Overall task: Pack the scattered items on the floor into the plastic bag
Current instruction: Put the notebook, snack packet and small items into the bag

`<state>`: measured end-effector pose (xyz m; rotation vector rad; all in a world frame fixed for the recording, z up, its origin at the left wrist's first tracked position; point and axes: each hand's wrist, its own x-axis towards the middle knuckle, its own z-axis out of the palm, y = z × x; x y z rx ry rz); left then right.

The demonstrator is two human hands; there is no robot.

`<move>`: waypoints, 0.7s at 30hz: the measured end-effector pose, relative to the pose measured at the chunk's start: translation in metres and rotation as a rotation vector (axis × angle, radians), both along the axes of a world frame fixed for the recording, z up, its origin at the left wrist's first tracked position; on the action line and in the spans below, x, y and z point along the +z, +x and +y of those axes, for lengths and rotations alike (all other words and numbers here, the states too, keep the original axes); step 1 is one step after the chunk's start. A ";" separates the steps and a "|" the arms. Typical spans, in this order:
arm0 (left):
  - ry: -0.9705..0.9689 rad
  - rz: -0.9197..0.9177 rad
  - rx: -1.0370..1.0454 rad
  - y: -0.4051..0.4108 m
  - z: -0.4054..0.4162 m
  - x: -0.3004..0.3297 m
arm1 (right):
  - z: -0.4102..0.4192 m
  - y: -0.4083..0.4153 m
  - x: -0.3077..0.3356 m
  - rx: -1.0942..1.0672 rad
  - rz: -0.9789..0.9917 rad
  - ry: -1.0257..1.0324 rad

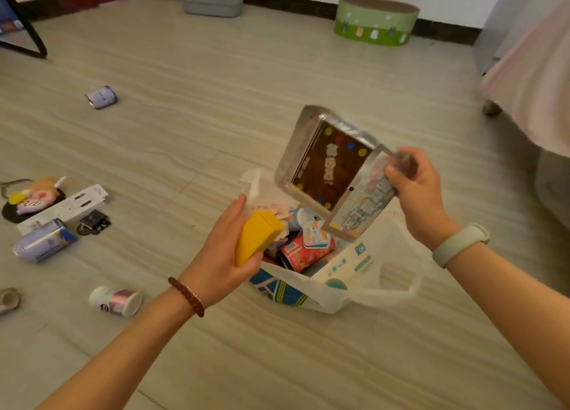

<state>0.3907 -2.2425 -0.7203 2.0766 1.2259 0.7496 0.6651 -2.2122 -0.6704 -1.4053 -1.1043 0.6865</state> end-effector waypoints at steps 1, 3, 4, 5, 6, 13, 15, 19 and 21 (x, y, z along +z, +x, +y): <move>0.022 0.092 -0.035 0.002 0.003 -0.004 | -0.001 -0.004 -0.003 0.016 -0.034 -0.004; 0.079 0.314 -0.066 0.005 0.010 -0.013 | -0.003 -0.008 -0.008 0.034 -0.042 -0.022; 0.092 0.390 -0.062 0.006 0.013 -0.016 | -0.002 -0.007 -0.010 0.040 -0.031 -0.041; 0.102 0.416 -0.052 0.006 0.016 -0.016 | -0.002 -0.005 -0.011 0.051 -0.018 -0.069; 0.121 0.392 -0.037 0.006 0.017 -0.014 | -0.002 -0.002 -0.012 0.070 -0.007 -0.101; 0.002 -0.194 0.169 -0.003 0.000 0.008 | -0.008 -0.005 -0.019 0.293 -0.290 -0.223; 0.036 -0.317 0.310 -0.009 0.001 0.012 | -0.005 -0.018 -0.020 0.322 -0.314 -0.283; 0.099 -0.473 0.368 -0.018 0.004 0.023 | 0.002 -0.050 -0.029 0.272 0.039 -0.534; 0.084 -0.477 0.343 -0.017 0.003 0.024 | 0.009 -0.063 -0.036 0.151 0.305 -0.628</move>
